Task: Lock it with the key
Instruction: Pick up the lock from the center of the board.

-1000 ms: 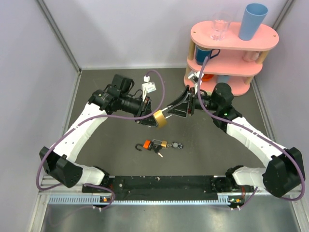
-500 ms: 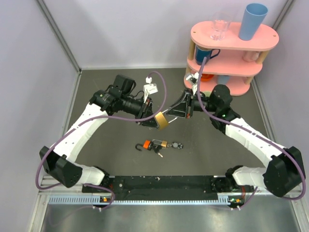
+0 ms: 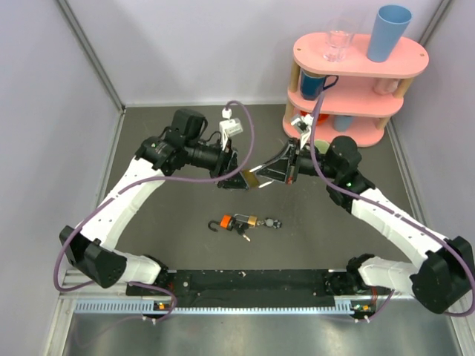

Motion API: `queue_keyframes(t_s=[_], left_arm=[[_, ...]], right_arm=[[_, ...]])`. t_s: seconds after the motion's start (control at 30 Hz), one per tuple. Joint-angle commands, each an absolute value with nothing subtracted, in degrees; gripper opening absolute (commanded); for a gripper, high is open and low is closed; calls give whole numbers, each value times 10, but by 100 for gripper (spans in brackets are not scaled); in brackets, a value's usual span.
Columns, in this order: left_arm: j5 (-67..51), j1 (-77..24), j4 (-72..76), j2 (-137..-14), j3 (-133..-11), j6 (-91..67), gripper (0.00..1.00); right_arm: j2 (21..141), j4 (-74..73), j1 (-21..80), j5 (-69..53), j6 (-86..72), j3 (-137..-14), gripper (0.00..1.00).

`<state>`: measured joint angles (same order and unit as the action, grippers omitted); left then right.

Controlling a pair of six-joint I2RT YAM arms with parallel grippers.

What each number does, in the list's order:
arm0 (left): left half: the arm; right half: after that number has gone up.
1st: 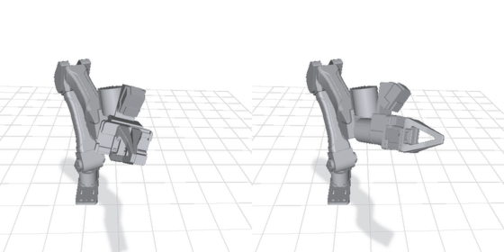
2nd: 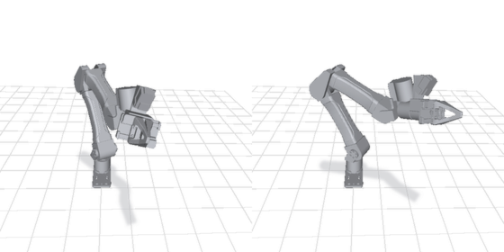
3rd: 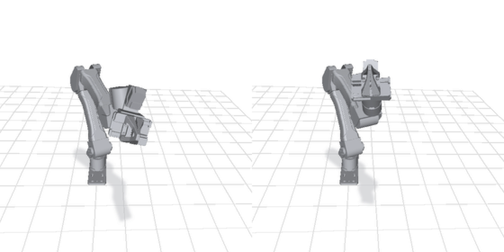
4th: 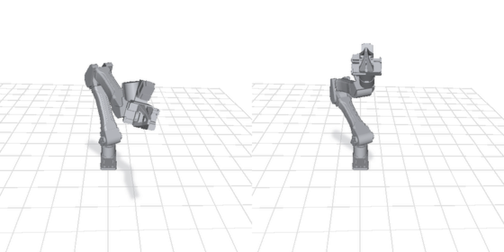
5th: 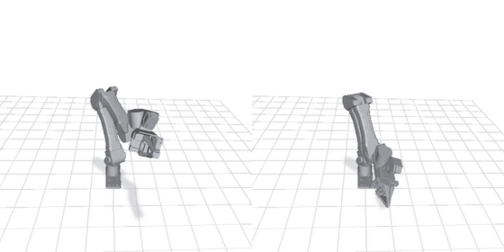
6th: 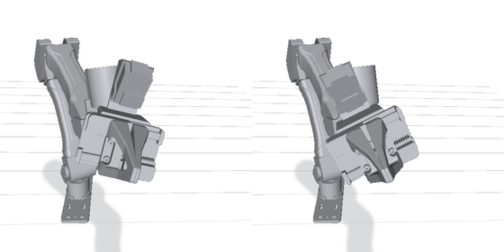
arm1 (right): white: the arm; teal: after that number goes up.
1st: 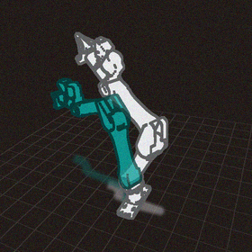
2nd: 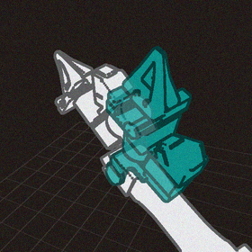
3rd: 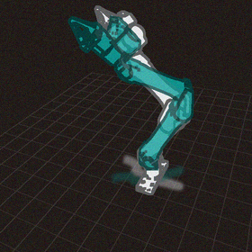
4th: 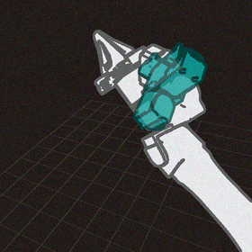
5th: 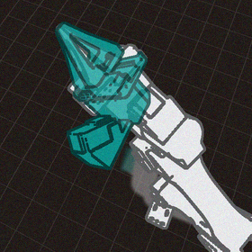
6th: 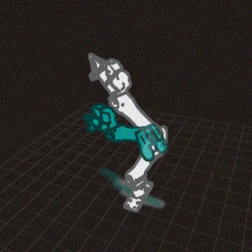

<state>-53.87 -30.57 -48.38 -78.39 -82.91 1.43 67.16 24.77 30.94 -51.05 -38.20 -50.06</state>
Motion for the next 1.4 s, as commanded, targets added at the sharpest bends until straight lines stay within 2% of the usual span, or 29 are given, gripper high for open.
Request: queue_keyframes(t_s=[0.0,0.1,0.2,0.4,0.7,0.77,0.93,1.37], left_arm=[[-519,-292,-369,-763,-877,-41,72],[-509,-280,-318,-750,-877,-75,85],[-502,-267,-255,-736,-876,-97,89],[-519,-258,-126,-714,-852,-137,93],[-592,-254,206,-723,-749,-320,95],[-602,-256,272,-736,-735,-349,95],[-612,-281,321,-758,-727,-376,94],[-612,-324,310,-804,-733,-374,69]], right_arm=[[616,226,323,-409,-340,-496,0],[583,203,323,-350,-337,-490,0],[548,207,323,-304,-348,-482,0],[479,200,323,-246,-366,-490,0],[406,220,323,-182,-440,-482,0],[400,224,323,-178,-455,-481,0],[406,243,323,-185,-475,-488,0],[421,265,323,-187,-500,-493,0]])
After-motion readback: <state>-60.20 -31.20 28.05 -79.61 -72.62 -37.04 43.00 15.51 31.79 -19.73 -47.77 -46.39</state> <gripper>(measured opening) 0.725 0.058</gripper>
